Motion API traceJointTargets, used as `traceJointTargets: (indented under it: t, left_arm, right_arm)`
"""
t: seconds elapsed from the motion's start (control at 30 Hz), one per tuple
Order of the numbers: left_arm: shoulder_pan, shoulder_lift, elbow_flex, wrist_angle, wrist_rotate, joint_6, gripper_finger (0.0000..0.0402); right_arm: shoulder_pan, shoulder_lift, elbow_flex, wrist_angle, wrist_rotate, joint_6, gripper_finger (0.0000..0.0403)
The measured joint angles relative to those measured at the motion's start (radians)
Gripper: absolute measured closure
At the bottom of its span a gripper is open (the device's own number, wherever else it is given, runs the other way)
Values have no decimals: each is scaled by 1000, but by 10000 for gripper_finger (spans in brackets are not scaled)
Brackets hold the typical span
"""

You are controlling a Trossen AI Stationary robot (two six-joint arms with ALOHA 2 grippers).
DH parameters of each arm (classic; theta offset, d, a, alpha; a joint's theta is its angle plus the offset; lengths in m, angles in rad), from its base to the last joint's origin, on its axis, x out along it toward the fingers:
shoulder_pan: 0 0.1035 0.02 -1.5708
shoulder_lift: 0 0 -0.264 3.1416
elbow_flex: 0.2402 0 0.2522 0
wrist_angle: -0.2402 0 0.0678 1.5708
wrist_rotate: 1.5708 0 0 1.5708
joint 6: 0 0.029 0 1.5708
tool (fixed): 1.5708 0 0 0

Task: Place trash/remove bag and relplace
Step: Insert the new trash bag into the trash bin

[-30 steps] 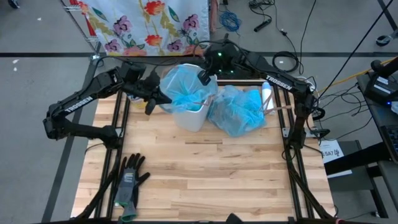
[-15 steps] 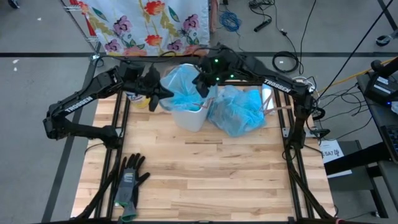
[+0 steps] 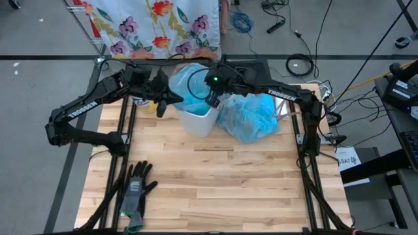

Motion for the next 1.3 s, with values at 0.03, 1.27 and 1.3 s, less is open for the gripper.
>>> traceJointTargets:
  t: [0.03,1.27,1.3]
  left_arm:
    - [-4,0,0,-3,1,0,401]
    - [-65,-61,0,-242,-4,-26,401]
    - [-62,-69,0,-218,-4,-25,401]
  right_arm:
    - [6,0,0,17,44,-19,403]
    - [-131,-104,0,97,-144,136,403]
    - [-130,-110,0,96,-153,136,403]
